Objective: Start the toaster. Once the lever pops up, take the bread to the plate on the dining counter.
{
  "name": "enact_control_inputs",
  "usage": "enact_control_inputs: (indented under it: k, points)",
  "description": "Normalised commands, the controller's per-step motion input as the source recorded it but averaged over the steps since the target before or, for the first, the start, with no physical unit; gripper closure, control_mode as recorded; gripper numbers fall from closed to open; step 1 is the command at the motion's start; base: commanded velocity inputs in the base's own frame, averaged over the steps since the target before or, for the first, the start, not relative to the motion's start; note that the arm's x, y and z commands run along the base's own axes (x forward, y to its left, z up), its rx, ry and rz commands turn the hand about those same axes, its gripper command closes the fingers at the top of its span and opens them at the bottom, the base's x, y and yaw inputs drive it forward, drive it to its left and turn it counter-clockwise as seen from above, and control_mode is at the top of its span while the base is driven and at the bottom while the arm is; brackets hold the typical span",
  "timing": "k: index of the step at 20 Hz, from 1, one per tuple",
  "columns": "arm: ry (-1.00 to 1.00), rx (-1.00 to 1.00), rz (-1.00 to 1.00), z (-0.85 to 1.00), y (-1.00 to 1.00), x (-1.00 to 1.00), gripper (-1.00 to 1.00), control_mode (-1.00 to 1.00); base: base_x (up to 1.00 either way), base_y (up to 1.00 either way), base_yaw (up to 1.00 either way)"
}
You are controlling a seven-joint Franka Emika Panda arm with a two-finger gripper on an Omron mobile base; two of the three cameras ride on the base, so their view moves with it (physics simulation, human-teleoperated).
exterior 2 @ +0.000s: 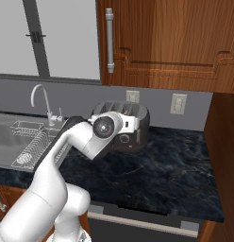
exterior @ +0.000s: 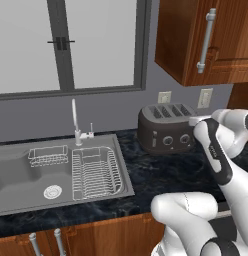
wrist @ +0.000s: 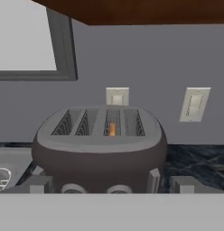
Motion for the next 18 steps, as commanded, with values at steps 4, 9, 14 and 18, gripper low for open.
enact_control_inputs:
  k: [4, 9, 14, 18]
  points:
    - [0.00, 0.00, 0.00, 0.00, 0.03, 0.16, -1.00, -1.00, 0.00, 0.00, 0.00]
    - [0.00, 0.00, -0.01, 0.00, 0.10, 0.25, -1.00, -1.00, 0.00, 0.00, 0.00]
    - [0.00, 0.00, -0.01, 0.00, 0.07, 0.29, -1.00, -1.00, 0.00, 0.00, 0.00]
    - [0.00, 0.00, -0.04, 0.00, 0.01, 0.21, -1.00, -1.00, 0.00, 0.00, 0.00]
